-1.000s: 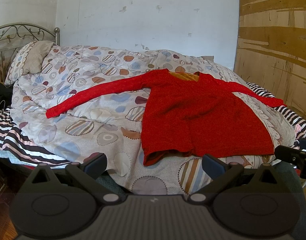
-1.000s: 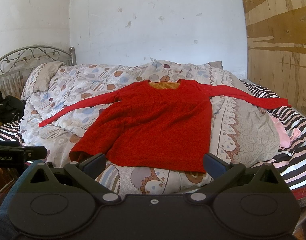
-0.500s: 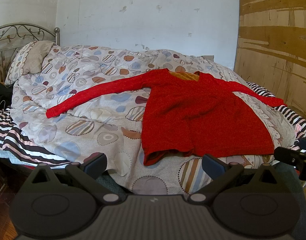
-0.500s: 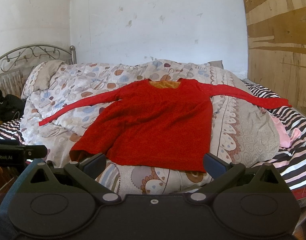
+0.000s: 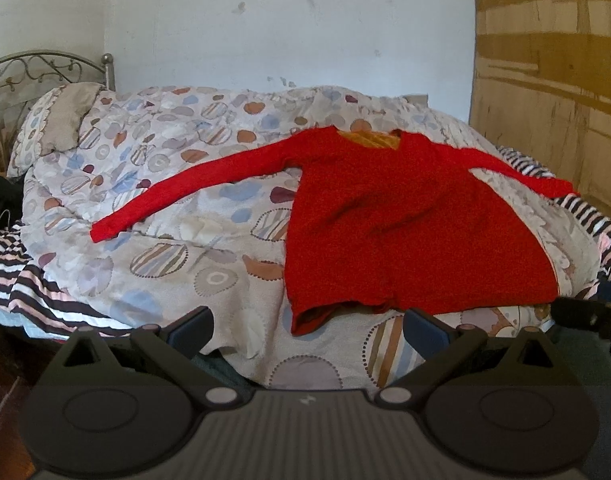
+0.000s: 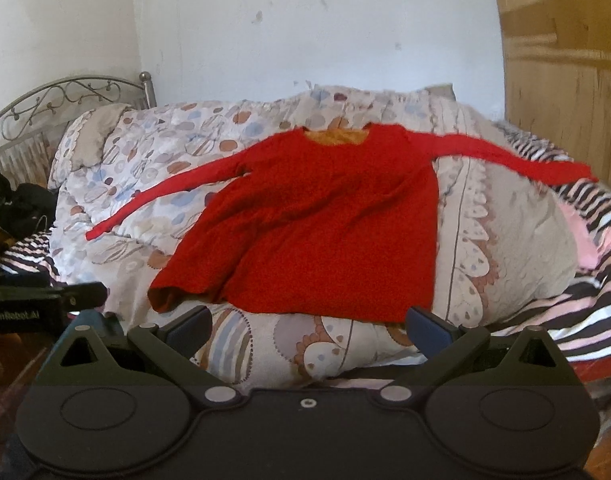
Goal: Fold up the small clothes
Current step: 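Move both grippers toward the red sweater's sleeve cuffs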
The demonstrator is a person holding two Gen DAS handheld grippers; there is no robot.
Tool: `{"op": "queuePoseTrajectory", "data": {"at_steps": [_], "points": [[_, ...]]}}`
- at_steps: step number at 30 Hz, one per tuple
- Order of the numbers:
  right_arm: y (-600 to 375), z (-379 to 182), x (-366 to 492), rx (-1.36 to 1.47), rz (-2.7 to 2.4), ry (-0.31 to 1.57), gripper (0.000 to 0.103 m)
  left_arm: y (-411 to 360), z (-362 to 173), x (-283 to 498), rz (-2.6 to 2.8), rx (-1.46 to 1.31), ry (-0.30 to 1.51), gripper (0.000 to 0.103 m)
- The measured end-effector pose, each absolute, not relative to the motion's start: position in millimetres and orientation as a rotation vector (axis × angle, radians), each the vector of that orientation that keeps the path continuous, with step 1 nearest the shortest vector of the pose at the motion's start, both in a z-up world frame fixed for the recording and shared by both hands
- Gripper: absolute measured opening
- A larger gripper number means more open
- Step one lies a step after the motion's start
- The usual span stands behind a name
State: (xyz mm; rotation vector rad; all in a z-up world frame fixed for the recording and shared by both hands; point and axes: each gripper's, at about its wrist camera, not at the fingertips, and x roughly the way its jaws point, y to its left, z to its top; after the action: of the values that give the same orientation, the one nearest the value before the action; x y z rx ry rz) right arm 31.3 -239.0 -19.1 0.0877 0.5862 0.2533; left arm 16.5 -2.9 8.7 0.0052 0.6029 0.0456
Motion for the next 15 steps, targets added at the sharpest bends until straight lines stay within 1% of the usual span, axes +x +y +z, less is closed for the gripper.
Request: {"op": "queuePoseTrajectory", "data": {"at_steps": [7, 11, 15], "points": [[-251, -9, 53, 0.106, 0.206, 0.615, 0.103, -4, 22, 49, 0.019, 0.037, 0.645, 0.103], [-261, -2, 64, 0.110, 0.169, 0.622, 0.103, -2, 36, 67, 0.016, 0.031, 0.628, 0.103], [-274, 8, 70, 0.119, 0.152, 0.584, 0.103, -7, 53, 87, 0.019, 0.065, 0.583, 0.103]]}}
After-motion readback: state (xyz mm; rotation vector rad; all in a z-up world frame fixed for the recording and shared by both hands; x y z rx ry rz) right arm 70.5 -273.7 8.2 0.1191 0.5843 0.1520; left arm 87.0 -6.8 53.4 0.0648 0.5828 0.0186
